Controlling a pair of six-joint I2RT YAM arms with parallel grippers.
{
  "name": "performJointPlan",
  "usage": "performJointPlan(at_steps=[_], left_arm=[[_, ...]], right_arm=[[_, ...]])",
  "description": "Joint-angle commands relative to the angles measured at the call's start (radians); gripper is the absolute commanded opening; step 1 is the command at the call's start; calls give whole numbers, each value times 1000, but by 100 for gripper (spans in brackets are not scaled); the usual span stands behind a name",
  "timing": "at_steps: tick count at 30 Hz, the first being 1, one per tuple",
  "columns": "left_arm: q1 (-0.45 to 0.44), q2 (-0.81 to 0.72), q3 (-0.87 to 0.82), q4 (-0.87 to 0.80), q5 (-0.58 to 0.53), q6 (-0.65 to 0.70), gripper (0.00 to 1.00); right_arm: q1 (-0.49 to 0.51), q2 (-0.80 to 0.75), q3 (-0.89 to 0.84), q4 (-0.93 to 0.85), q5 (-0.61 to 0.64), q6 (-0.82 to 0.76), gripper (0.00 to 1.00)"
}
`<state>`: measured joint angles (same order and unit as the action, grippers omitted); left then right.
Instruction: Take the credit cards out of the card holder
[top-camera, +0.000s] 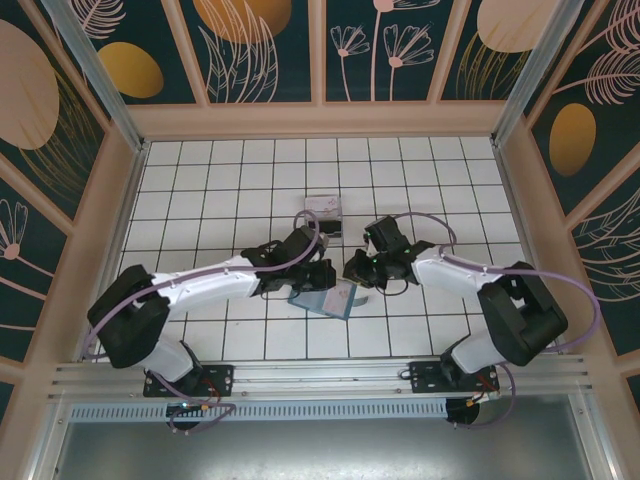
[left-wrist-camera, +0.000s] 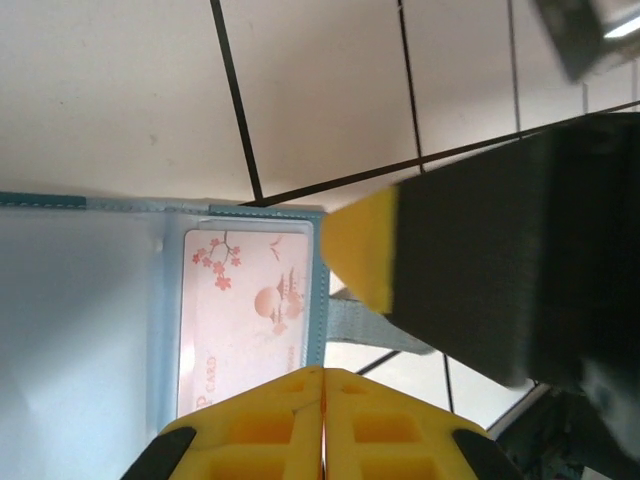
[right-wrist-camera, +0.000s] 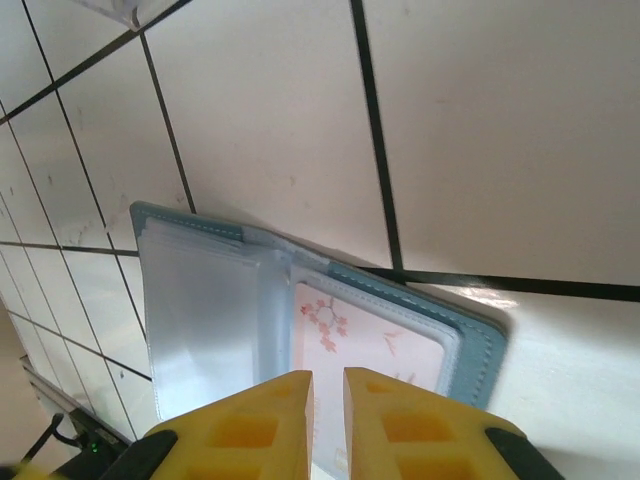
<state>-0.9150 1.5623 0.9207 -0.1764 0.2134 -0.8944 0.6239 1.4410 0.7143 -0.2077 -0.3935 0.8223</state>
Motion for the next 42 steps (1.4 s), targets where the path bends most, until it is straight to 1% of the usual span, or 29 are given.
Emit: performJointPlan(at_steps=[1, 4, 7, 13, 19, 23, 28, 37, 42], left_arm=[[4, 58, 34, -27, 17, 20, 10], [10, 89, 32, -6, 20, 16, 10], [26, 106, 25, 16, 28, 9, 10], [54, 119, -4, 53, 51, 1, 11], [59, 122, -39, 116, 104, -14, 13], [61, 128, -41, 105, 100, -11, 14], [62, 132, -43, 70, 64, -6, 15], [68, 137, -40, 37, 40, 8, 21], [69, 142, -31, -9, -7, 22, 22]], right_arm=[[-2, -47, -22, -70, 40, 18, 17], [18, -60, -24, -85, 26, 21, 18], [52, -51, -22, -110, 43, 26, 18], [118, 10, -23, -117, 78, 47, 22], [135, 55, -23, -102, 113, 59, 24], [139, 84, -22, -95, 123, 56, 25], [140, 108, -13, -93, 132, 48, 25], [140, 153, 19, -109, 151, 19, 18], [138, 164, 23, -110, 156, 11, 14]])
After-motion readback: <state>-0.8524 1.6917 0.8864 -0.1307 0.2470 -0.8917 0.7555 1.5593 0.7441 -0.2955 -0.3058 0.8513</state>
